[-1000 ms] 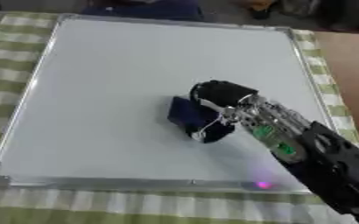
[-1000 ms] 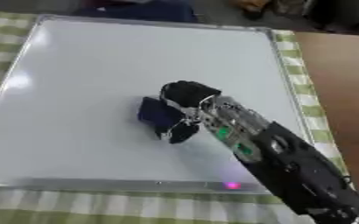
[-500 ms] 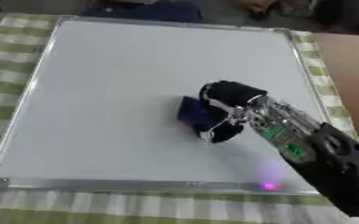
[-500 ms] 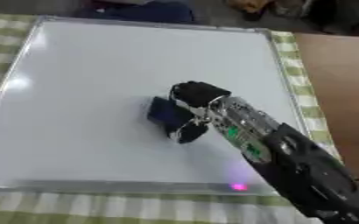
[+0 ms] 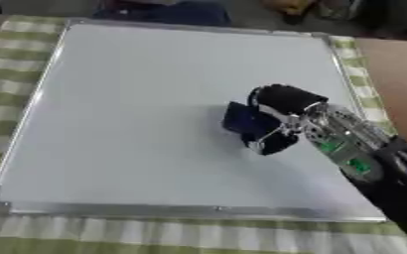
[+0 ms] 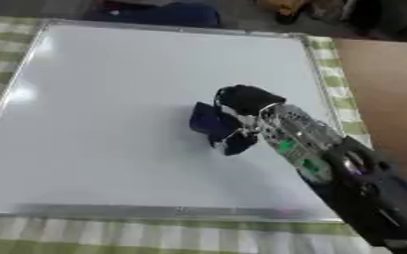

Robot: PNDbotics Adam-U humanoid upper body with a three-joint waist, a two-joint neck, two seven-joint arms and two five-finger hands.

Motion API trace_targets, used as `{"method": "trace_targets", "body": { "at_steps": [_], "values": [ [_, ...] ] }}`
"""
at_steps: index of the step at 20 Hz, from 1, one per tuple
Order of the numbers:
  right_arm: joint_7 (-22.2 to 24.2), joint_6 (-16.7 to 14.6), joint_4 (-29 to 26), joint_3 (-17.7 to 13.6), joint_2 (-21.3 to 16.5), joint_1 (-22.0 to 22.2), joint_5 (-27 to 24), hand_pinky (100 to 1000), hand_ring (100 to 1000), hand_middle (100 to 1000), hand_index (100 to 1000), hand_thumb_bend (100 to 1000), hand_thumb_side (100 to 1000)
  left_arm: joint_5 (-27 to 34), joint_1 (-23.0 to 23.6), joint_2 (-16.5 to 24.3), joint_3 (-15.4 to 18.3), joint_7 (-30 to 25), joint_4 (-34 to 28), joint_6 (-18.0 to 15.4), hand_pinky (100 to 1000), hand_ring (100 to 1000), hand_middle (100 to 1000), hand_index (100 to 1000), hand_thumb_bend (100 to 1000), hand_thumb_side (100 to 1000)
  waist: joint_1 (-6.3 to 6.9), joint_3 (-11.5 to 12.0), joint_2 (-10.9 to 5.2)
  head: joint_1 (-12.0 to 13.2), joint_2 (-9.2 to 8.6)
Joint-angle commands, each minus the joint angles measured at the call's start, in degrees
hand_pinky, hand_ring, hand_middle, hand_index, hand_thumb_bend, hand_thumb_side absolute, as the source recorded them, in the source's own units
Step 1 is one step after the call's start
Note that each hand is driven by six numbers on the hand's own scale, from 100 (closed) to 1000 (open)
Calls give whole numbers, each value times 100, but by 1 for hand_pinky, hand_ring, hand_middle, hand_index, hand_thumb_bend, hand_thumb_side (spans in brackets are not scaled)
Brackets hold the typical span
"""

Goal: Wipe the whiteboard clean with a brush.

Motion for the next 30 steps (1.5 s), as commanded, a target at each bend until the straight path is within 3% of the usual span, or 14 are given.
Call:
{"method": "trace_targets", "body": {
  "at_steps": [1,15,23,26,30],
  "values": [
    [8,36,-146,-165,-330,-15,-56,598,702,408,163,100,206,4,-41,101,5,-15,-107,9,643,780,756,809,222,1000,21,-14,-132,25,-76],
    [265,334,40,-725,-844,162,-529,593,693,405,167,100,194,-7,-35,103,11,-6,-107,16,643,782,757,809,217,1000,41,0,-111,29,-93],
    [210,359,207,-811,-873,147,-565,588,686,396,167,100,198,-9,-30,101,11,-8,-107,19,644,783,758,808,215,1000,51,6,-101,22,-101],
    [239,509,471,-1014,-855,107,-667,586,683,393,167,100,202,-13,-25,93,13,-7,-107,22,644,783,758,808,214,1000,67,17,-77,-9,-115],
    [255,546,668,-1020,-819,67,-858,583,682,392,168,100,209,-13,-30,84,10,-12,-107,25,644,783,758,808,214,1000,68,29,-72,-22,-115]
  ]
}}
